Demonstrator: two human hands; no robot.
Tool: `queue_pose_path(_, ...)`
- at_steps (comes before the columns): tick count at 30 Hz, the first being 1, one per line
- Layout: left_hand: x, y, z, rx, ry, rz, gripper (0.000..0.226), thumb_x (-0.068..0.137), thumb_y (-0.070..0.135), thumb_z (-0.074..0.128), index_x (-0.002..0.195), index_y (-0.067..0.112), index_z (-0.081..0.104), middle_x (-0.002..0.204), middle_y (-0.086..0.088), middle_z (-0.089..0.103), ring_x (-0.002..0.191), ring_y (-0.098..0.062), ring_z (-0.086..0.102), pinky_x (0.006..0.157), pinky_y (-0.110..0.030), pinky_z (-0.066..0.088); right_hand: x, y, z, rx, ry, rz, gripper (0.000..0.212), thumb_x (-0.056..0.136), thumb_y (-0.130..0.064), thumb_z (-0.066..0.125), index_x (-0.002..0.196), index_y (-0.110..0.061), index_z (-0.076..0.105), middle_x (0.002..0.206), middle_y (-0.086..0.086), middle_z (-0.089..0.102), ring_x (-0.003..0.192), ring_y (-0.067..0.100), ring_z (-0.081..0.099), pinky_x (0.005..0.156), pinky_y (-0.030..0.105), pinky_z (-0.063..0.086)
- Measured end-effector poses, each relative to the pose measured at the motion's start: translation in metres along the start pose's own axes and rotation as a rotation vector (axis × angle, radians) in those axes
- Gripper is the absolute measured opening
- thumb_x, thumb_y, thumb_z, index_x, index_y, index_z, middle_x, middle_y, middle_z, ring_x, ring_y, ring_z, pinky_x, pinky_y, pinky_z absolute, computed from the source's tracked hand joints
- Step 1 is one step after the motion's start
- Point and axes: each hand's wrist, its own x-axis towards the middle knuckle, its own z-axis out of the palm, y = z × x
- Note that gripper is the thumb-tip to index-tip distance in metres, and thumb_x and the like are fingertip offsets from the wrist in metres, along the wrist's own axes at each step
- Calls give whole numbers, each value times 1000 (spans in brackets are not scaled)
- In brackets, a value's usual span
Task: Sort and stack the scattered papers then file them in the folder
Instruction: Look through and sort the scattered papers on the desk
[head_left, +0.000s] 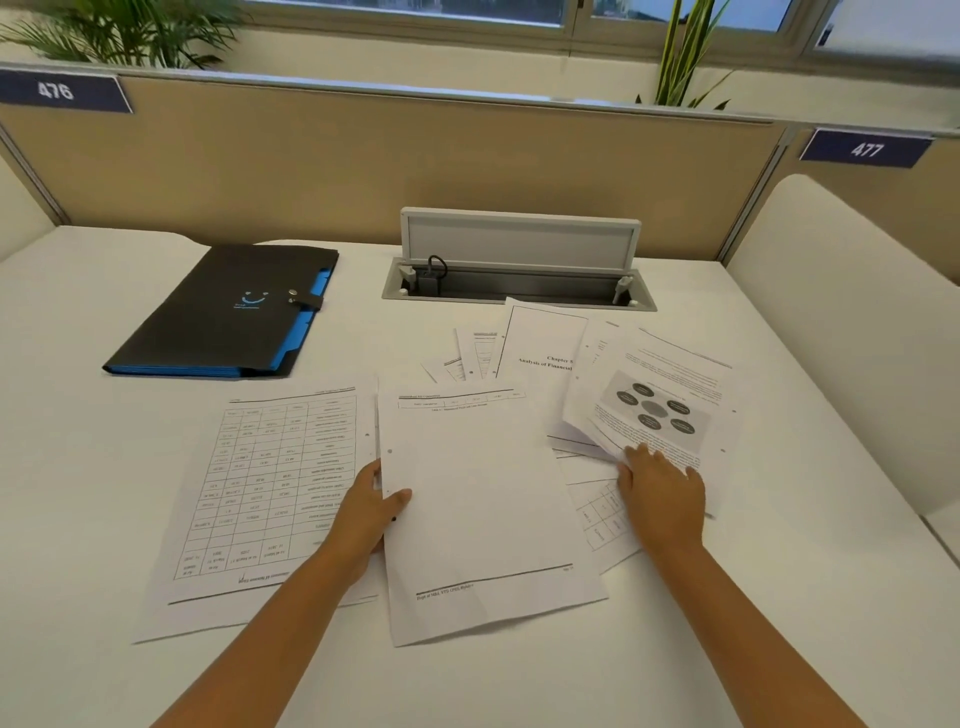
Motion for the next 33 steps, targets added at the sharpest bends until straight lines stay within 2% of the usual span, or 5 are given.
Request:
queue_pose_path(4,-2,1,-1,-1,1,-3,54,87,14,58,135,21,35,132,-5,50,97,-24,57,66,-31,52,0,-3,-8,19,22,9,11,86,-15,61,82,-7,65,64,12,66,58,32,62,58,34,43)
queue_pose_path(17,-5,3,0,-23,-15,1,52,87,12,58,134,19,36,131,-6,51,98,-24,56,72,-34,52,6,-1,-18,219,117,101,17,90,-13,53,105,-10,60,73,15,69,67,32,62,90,46,45)
queue_pose_path(23,-4,3,-1,10,-10,4,53,87,14,58,135,20,35,133,-7,51,107,-29,57,84,-44,53,9,9,-11,146,38,123,9,83,-13,63,88,-14,70,79,8,71,77,29,61,79,38,37)
queue_pose_path(27,-5,2,-1,11,-10,16,51,88,14,58,133,20,37,130,-7,53,93,-22,58,66,-32,54,10,18,-13,130,80,120,5,75,-13,72,72,-14,69,69,6,70,67,29,60,79,38,37)
queue_pose_path(33,-5,1,0,19,-3,36,48,88,13,57,132,20,39,124,-6,54,79,-11,55,55,-22,48,8,33,-17,197,26,97,40,72,-47,70,55,-16,51,45,-4,46,44,18,43,78,41,41)
